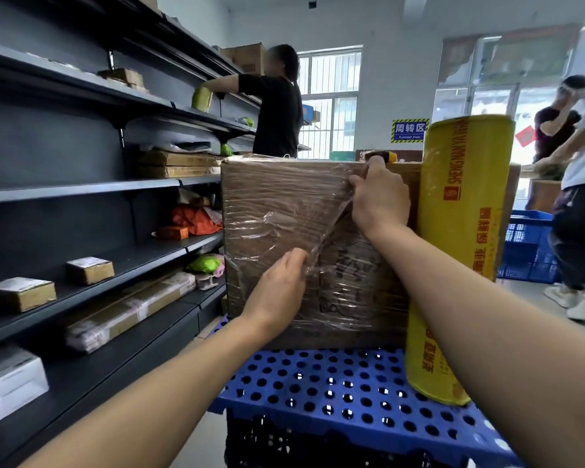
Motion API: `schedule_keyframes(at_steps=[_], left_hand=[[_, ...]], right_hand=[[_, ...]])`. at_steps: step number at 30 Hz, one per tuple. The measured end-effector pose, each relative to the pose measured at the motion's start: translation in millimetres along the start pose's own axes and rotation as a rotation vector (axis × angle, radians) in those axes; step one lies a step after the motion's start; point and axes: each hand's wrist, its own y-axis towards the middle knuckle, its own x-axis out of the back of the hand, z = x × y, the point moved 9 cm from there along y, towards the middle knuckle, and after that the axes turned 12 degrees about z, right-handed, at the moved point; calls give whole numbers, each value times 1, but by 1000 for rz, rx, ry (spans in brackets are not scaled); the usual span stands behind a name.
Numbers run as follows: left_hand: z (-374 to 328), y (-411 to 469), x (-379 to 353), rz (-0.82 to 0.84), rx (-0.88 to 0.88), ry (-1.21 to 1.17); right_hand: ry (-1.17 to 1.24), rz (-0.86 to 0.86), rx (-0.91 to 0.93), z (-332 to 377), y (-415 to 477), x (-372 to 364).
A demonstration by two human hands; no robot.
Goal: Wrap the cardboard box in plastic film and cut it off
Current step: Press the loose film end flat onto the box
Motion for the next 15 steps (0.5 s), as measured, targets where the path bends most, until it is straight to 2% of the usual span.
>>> schedule_keyframes(at_steps=[3, 11, 15], left_hand=[[-9, -3, -7, 15, -54, -9], [-21, -20, -22, -51, -150, 72], [-24, -12, -28, -40, -125, 69]], right_hand=[[112, 18, -38, -9, -2, -3], [153, 10, -93, -10, 0, -2], [378, 22, -169, -21, 5, -12]])
